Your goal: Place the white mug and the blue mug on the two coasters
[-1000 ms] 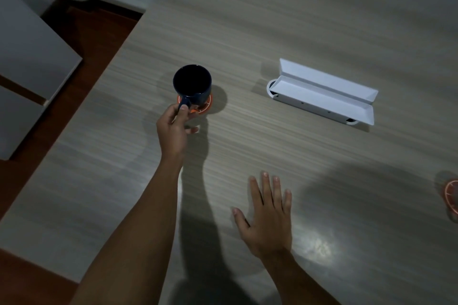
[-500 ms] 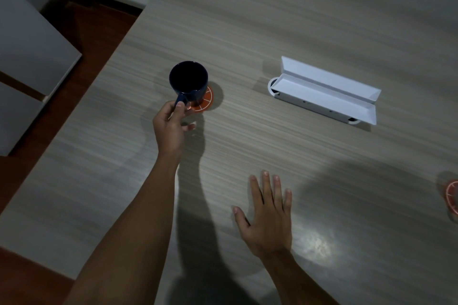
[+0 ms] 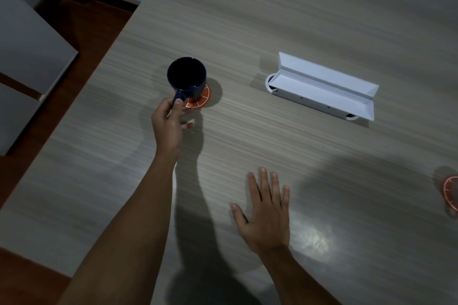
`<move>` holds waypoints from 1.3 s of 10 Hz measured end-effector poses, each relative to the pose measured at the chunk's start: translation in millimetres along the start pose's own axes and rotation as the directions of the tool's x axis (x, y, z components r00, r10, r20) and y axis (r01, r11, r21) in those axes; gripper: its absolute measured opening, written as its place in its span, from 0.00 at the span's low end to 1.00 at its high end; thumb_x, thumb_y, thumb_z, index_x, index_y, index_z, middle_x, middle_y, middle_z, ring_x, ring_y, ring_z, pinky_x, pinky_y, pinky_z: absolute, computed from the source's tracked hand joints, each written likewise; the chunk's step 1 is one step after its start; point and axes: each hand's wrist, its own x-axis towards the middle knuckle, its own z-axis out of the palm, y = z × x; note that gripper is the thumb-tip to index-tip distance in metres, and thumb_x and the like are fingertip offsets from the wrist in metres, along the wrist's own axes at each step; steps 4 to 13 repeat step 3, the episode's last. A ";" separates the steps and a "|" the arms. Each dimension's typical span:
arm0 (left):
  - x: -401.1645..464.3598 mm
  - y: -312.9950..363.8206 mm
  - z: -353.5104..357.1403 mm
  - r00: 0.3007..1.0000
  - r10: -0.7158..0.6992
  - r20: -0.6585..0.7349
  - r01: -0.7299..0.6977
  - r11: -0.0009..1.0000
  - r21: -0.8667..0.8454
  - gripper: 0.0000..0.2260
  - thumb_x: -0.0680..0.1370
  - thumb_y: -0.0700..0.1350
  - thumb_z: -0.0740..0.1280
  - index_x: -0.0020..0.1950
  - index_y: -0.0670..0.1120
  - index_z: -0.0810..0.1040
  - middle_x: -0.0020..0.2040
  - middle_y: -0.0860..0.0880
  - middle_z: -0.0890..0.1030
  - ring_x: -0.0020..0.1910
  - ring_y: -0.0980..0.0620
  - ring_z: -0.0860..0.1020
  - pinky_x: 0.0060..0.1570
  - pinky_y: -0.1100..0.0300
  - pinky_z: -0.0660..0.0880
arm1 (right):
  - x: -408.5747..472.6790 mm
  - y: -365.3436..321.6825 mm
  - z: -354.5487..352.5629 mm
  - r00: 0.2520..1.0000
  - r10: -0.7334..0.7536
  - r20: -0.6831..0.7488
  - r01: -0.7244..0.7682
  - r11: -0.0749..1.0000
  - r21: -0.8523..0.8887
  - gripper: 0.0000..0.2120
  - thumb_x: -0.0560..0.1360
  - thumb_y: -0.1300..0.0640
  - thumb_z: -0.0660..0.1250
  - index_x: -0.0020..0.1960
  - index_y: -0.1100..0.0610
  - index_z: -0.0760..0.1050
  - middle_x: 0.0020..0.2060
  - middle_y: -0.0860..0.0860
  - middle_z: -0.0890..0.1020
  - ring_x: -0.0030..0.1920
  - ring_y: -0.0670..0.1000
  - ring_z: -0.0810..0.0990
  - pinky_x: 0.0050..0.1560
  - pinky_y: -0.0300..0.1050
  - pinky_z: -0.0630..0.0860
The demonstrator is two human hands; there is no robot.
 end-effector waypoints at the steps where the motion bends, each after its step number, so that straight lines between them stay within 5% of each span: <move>1: -4.6 2.6 0.3 1.000 0.016 0.017 -0.016 1.000 0.014 0.03 0.82 0.47 0.66 0.52 0.54 0.78 0.58 0.44 0.82 0.55 0.41 0.84 0.37 0.53 0.81 | -0.7 -0.8 -1.7 1.000 -0.004 -0.008 0.004 1.000 0.012 0.38 0.77 0.31 0.50 0.81 0.47 0.44 0.82 0.51 0.45 0.81 0.55 0.39 0.79 0.64 0.46; 3: -51.3 -12.3 -16.8 1.000 -0.010 -0.025 0.011 0.998 0.067 0.12 0.81 0.44 0.68 0.63 0.46 0.71 0.63 0.43 0.78 0.55 0.46 0.83 0.45 0.53 0.82 | -3.1 -1.8 -5.4 1.000 -0.006 0.006 0.006 1.000 0.009 0.38 0.78 0.31 0.47 0.81 0.47 0.42 0.82 0.51 0.42 0.81 0.55 0.36 0.79 0.64 0.44; 13: -51.3 -12.3 -16.8 1.000 -0.010 -0.025 0.011 0.998 0.067 0.12 0.81 0.44 0.68 0.63 0.46 0.71 0.63 0.43 0.78 0.55 0.46 0.83 0.45 0.53 0.82 | -3.1 -1.8 -5.4 1.000 -0.006 0.006 0.006 1.000 0.009 0.38 0.78 0.31 0.47 0.81 0.47 0.42 0.82 0.51 0.42 0.81 0.55 0.36 0.79 0.64 0.44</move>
